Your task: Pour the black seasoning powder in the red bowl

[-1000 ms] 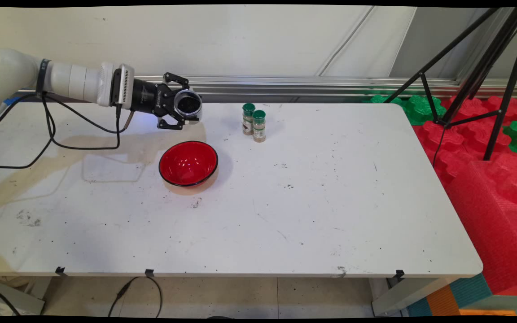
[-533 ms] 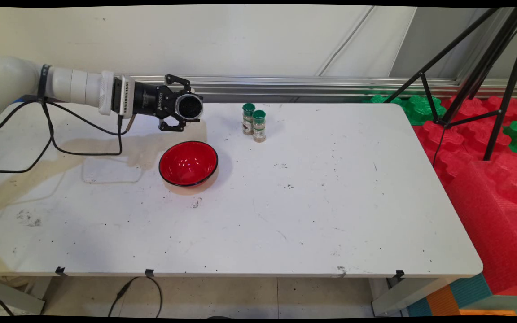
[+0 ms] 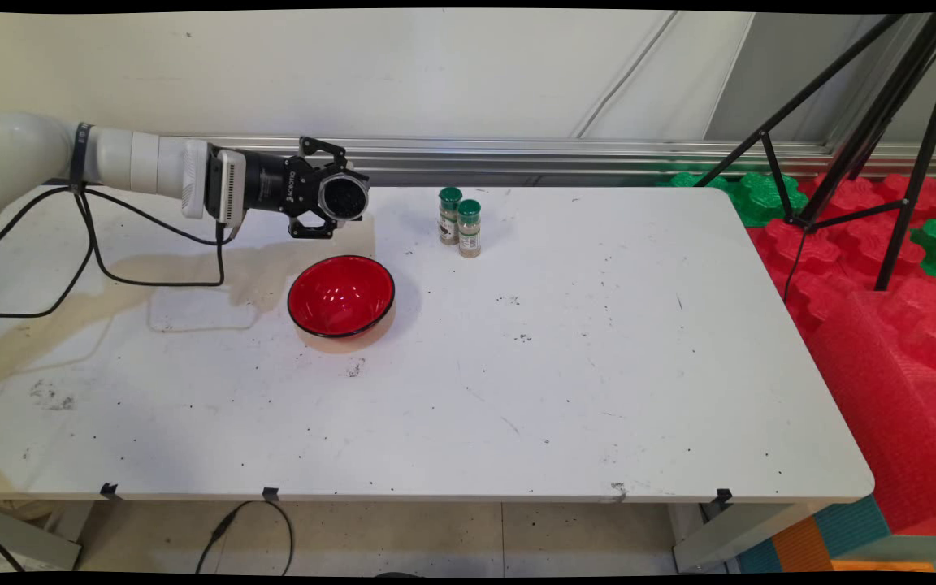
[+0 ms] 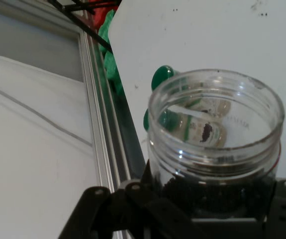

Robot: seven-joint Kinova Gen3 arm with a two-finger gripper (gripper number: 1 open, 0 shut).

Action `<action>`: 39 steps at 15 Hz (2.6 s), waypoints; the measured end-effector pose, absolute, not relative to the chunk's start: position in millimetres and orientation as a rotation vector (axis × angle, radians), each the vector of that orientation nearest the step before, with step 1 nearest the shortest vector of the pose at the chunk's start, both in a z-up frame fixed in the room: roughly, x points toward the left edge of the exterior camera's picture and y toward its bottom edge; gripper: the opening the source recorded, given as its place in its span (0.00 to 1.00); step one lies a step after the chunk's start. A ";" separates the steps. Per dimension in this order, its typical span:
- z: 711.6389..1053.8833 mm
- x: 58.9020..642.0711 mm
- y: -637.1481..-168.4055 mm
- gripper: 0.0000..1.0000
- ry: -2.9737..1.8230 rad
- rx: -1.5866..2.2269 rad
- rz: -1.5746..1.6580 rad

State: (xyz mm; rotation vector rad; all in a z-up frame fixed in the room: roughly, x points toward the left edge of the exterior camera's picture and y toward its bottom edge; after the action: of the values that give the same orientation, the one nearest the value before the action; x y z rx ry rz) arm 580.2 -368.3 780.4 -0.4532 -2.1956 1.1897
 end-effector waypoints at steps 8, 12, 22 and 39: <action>778.0 580.4 -365.2 0.00 -2.204 -0.589 1.277; 777.1 580.6 -363.3 0.00 -2.201 -0.680 1.319; 774.0 579.4 -356.7 0.00 -2.163 -0.945 1.407; 773.3 577.1 -345.9 0.00 -2.096 -1.221 1.539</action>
State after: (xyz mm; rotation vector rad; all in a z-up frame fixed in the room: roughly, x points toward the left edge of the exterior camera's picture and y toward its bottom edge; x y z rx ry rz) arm 577.1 -345.9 773.3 -1.2205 -2.0960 1.5388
